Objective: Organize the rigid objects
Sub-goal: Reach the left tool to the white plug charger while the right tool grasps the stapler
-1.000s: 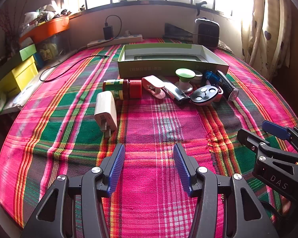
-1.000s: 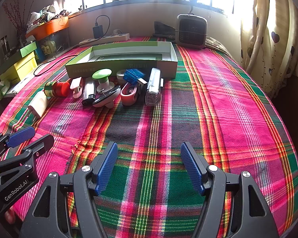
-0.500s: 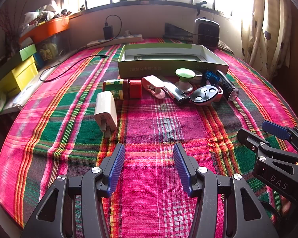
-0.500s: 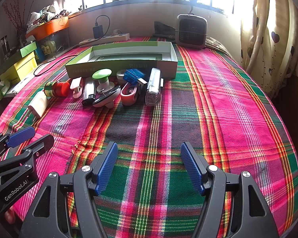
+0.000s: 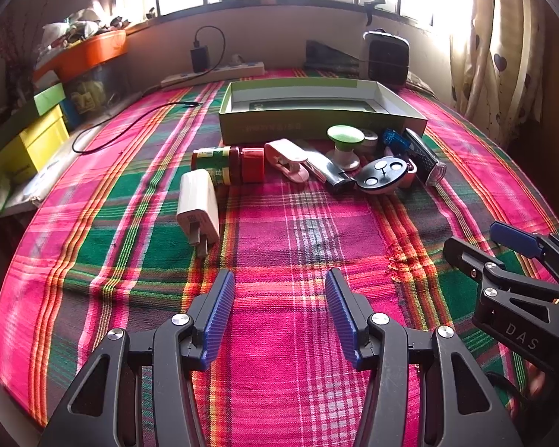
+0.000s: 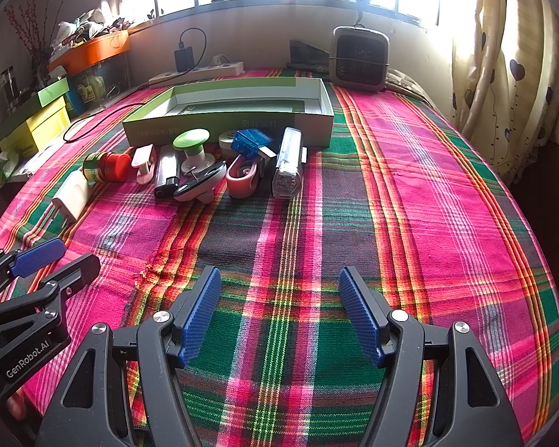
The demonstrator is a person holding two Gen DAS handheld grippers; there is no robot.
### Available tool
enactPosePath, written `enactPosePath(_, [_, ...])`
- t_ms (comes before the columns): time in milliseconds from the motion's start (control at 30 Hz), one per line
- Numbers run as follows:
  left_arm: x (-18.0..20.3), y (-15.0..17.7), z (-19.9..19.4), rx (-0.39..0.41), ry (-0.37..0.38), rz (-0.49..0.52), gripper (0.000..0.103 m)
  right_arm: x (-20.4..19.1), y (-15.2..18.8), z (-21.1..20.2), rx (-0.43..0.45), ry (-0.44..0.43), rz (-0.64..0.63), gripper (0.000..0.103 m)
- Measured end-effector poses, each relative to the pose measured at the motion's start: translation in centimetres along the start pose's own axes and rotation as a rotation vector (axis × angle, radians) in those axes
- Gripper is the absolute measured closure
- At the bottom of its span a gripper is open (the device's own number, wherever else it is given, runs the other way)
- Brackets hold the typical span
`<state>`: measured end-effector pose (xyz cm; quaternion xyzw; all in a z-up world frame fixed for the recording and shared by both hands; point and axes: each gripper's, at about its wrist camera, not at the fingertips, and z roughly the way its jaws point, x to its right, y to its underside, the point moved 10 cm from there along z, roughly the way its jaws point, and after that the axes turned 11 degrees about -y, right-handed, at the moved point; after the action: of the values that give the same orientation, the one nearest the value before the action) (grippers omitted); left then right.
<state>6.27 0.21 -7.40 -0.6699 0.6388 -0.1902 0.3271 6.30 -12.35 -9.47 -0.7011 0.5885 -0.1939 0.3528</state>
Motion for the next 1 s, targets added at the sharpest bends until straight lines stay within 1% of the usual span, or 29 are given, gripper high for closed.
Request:
enactPosePath(200, [-0.3, 0.0, -0.2, -0.015, 0.029, 0.012, 0.053, -0.2, 0.2, -0.3, -0.005, -0.006, -0.001, 0.036])
enactPosePath(300, [-1.0, 0.2, -0.3, -0.022, 0.005, 0.026, 0.053, -0.1, -0.1, 0.0, -0.012, -0.020, -0.011, 0.036])
enactPosePath(367, [-1.8, 0.2, -0.6, -0.007, -0.020, 0.027, 0.053, 0.3, -0.1, 0.1, -0.019, -0.030, -0.016, 0.036])
enactPosePath(400, [-2.2, 0.2, -0.7, -0.009, -0.024, 0.022, 0.053, 0.3, -0.1, 0.1, -0.021, -0.029, -0.018, 0.036])
enactPosePath(467, [-2.7, 0.2, -1.0, -0.014, -0.002, 0.006, 0.053, 0.4, -0.3, 0.1, -0.027, -0.028, -0.020, 0.036])
enactPosePath(533, [-3.4, 0.0, -1.4, -0.002, 0.005, -0.012, 0.053, 0.8, -0.5, 0.2, -0.032, -0.017, -0.015, 0.036])
enactPosePath(667, [-4.2, -0.6, -1.9, 0.012, 0.047, -0.052, 0.053, 1.3, -0.9, 0.5, -0.046, -0.012, -0.012, 0.036])
enactPosePath(767, [-4.5, -1.0, -1.4, -0.005, 0.062, -0.073, 0.053, 1.4, -1.2, 0.8, -0.057, -0.016, -0.014, 0.036])
enactPosePath(1000, [-5.5, -2.2, 0.7, -0.033, 0.064, -0.118, 0.053, 1.5, -2.2, 1.7, -0.076, -0.019, -0.017, 0.036])
